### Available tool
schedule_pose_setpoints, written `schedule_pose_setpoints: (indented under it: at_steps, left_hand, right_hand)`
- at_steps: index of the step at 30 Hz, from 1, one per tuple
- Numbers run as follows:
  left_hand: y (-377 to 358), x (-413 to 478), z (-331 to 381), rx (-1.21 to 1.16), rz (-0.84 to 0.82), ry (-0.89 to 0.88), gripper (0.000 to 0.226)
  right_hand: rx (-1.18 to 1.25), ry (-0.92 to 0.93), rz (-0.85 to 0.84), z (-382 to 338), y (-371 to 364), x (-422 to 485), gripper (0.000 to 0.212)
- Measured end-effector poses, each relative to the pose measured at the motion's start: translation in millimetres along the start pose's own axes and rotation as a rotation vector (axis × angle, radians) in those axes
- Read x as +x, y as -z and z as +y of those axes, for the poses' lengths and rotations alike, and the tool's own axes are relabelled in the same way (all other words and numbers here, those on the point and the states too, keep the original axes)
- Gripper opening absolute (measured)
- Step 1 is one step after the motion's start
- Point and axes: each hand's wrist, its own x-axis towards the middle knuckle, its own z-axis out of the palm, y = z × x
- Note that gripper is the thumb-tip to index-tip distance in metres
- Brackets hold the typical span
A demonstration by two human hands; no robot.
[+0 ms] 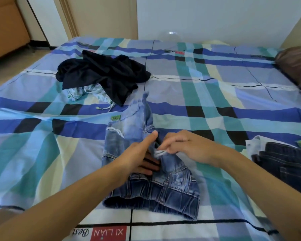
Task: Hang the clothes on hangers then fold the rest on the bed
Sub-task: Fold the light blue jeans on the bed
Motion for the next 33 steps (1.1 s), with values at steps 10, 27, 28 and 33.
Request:
schedule_pose_setpoints:
  at_steps: [10,27,28,33]
  left_hand:
    - [-9,10,-12,-0.016,0.043,-0.188,0.022]
    - [-11,-2,-11,-0.071,0.163,-0.127,0.019]
    - [-11,-4,-9,-0.114,0.163,-0.105,0.015]
    - [-10,-4,-6,-0.200,0.037,-0.096,0.024]
  right_hand:
    - [-0.245,0.057,0.253,4,-12,5,0.021]
    - [-0.546,0.233,0.482,17,-11,8,0.014]
    - [-0.524,0.266,0.462,17,-13,8,0.016]
    - [-0.334,0.258,0.386,19,-18,9,0.025]
